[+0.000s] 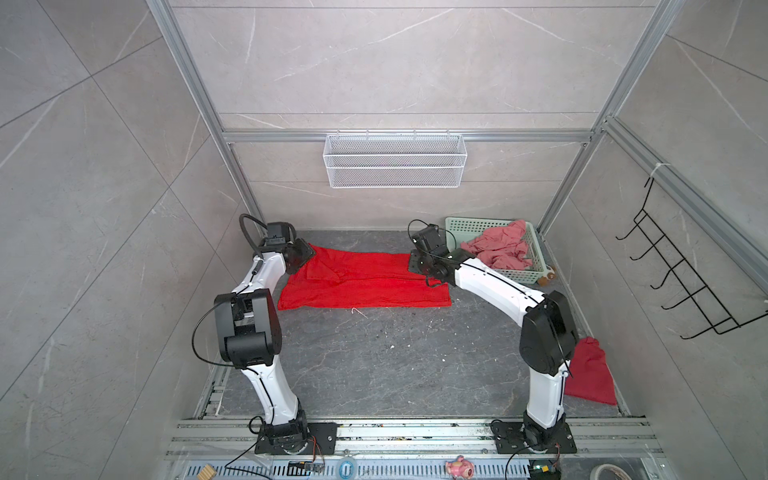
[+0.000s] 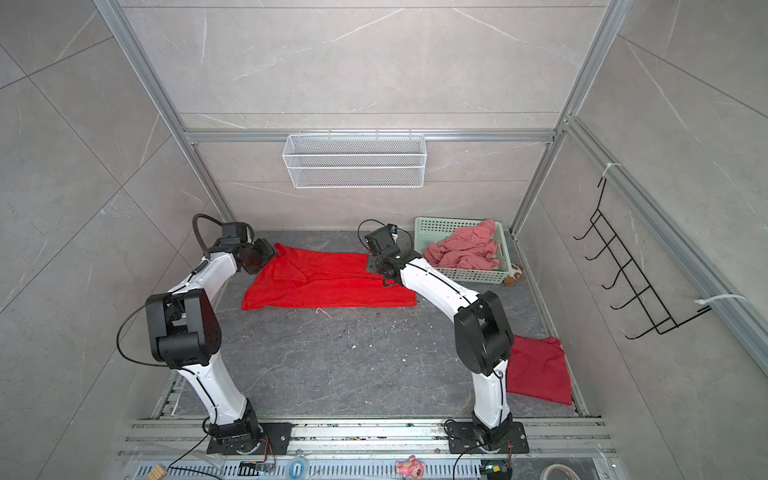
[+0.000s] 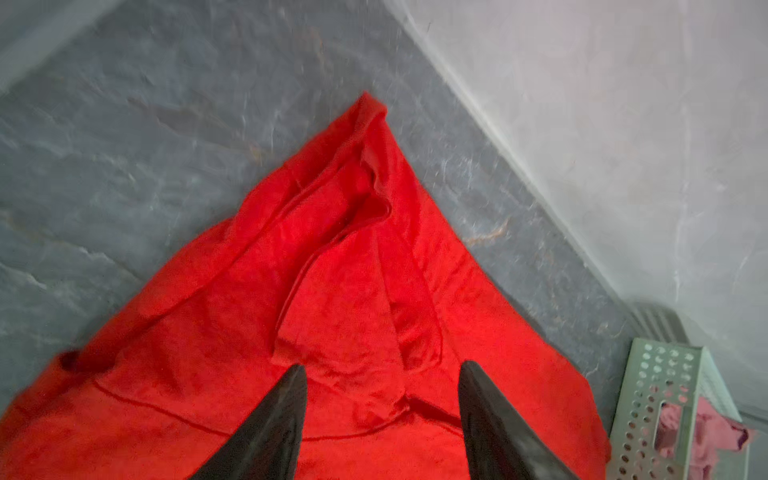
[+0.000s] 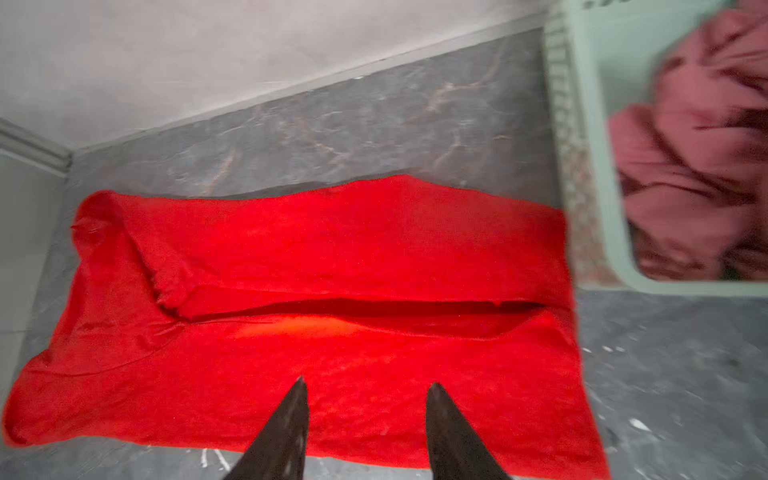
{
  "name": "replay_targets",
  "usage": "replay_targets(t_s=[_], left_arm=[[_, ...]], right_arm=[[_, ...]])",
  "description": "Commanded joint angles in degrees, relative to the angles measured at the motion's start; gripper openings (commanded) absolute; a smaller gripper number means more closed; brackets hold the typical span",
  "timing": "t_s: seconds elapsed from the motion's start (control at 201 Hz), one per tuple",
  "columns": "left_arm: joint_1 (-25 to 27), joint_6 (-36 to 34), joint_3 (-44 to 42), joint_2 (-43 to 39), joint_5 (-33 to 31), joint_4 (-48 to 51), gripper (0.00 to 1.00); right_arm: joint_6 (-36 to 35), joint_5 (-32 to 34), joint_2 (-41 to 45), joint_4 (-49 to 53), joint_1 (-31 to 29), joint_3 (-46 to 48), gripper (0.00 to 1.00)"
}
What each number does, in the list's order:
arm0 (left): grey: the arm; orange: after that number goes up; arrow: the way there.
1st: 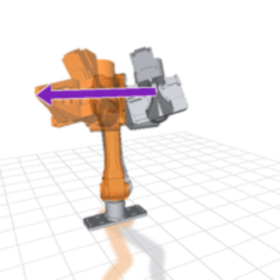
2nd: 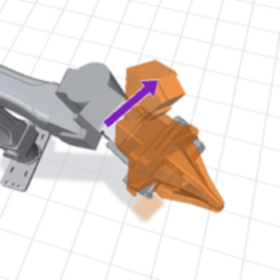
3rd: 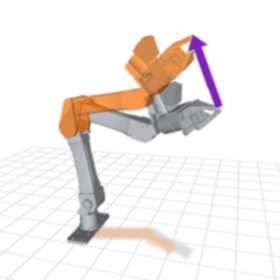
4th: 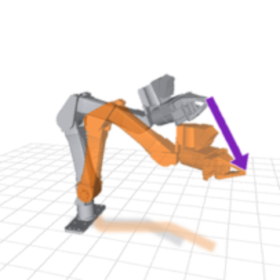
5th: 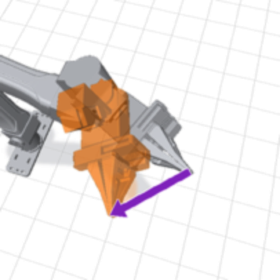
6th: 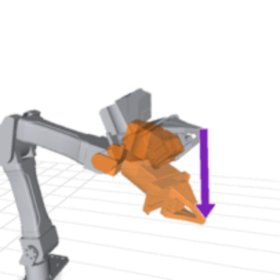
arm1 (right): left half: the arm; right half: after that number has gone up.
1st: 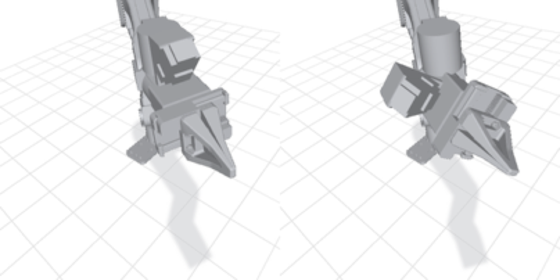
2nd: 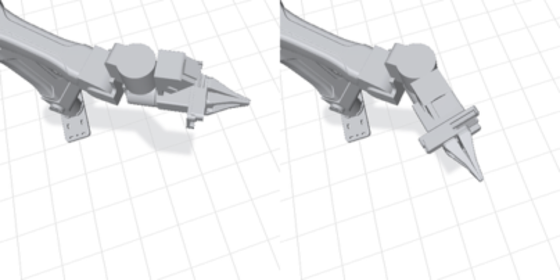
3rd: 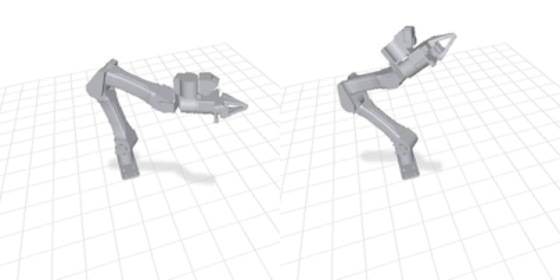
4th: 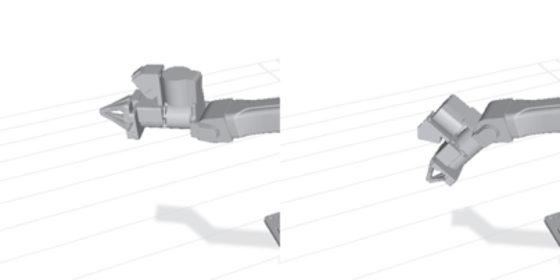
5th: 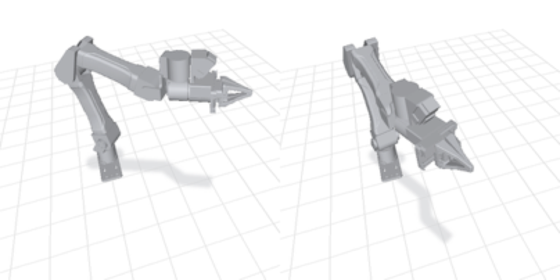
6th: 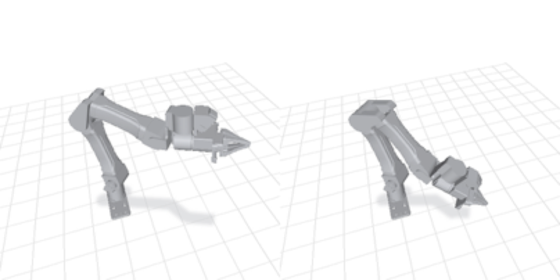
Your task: Fold and stack the t-shirts
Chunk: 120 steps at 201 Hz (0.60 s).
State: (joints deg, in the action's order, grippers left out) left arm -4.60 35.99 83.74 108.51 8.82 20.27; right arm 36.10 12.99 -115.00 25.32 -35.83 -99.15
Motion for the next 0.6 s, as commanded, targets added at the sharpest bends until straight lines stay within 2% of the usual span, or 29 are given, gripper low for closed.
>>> replay_targets(t_s=[0.0,0.309,0.592], left_arm=[[1.35,0.37,-2.86,-1.39,-0.9,0.17,0.61],[1.3,1.89,-2.54,4.1,-1.53,-1.02,0.62],[0.85,5.1,-1.21,10.04,-4.29,-0.27,0.62]], right_arm=[[-2.69,-1.7,-6.8,0.23,0.65,-4.71,0.48],[-7.16,1.59,-22.6,7.23,0.95,-21.35,0.48],[-5.8,2.73,-26.44,14.42,3.49,-23.38,0.47]])
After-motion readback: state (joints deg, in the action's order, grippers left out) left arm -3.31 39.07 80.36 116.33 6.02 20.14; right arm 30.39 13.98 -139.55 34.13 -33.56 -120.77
